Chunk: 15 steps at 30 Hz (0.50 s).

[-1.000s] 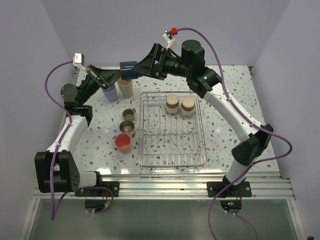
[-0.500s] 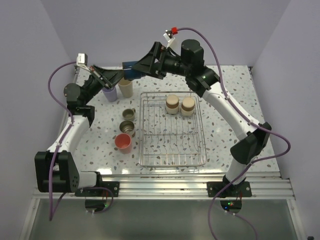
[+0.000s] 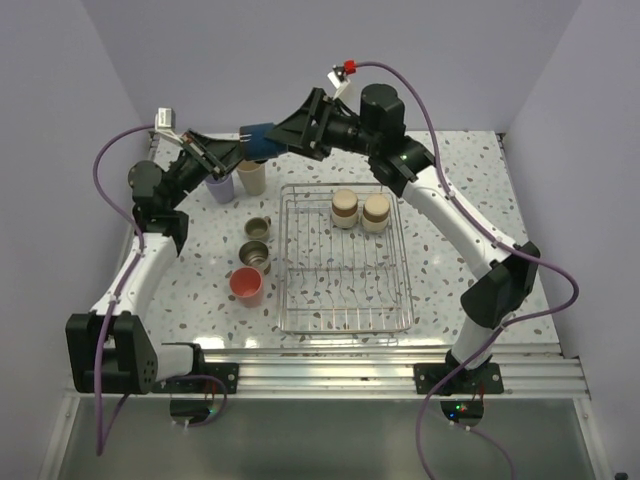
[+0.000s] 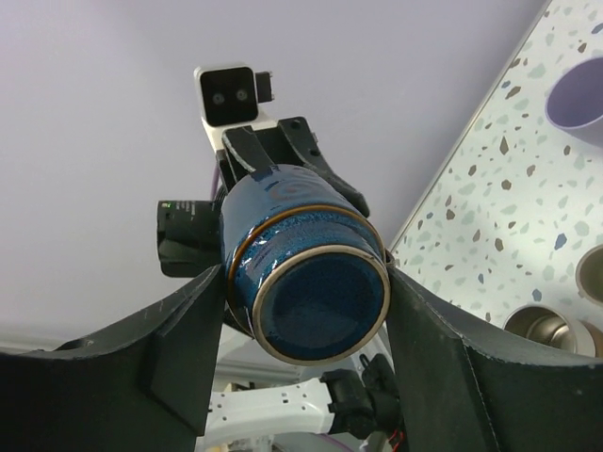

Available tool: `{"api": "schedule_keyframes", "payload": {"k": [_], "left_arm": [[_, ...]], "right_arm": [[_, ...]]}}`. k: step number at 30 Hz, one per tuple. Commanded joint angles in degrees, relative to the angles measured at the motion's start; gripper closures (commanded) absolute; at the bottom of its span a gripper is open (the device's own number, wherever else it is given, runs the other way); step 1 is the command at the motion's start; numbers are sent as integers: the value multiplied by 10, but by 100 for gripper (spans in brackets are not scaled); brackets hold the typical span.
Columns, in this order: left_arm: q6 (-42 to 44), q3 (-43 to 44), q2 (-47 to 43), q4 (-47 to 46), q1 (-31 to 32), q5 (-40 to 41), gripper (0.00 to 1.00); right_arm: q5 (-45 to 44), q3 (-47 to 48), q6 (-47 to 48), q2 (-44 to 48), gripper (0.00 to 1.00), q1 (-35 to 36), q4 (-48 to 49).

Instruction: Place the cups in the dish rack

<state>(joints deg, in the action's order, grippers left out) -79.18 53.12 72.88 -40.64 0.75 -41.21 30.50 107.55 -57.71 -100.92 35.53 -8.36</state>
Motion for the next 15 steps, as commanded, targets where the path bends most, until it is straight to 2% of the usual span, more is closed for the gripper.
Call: {"api": "schedule_keyframes", "payload": {"k": [1,2,4,5,6,11,15], "left_arm": [[51,31,-19,66,10,0,75],[77,36,-22,84,10,6,72],[121,61,-38,189,9,29,61],[166,79,-44,258,9,57,54],[187,88,-49,287,9,69,51],[304,137,-76,459,7,152,43],[360,164,-99,594,6,272,40]], "right_arm": [[13,11,-9,24,87,15,45],[10,13,-6,25,92,15,33],[-1,19,4,27,100,13,15],[-10,20,7,27,100,12,4],[-10,21,7,28,100,11,-2],[-39,22,38,39,100,-5,-52],[-61,26,83,47,100,-29,-103]]}}
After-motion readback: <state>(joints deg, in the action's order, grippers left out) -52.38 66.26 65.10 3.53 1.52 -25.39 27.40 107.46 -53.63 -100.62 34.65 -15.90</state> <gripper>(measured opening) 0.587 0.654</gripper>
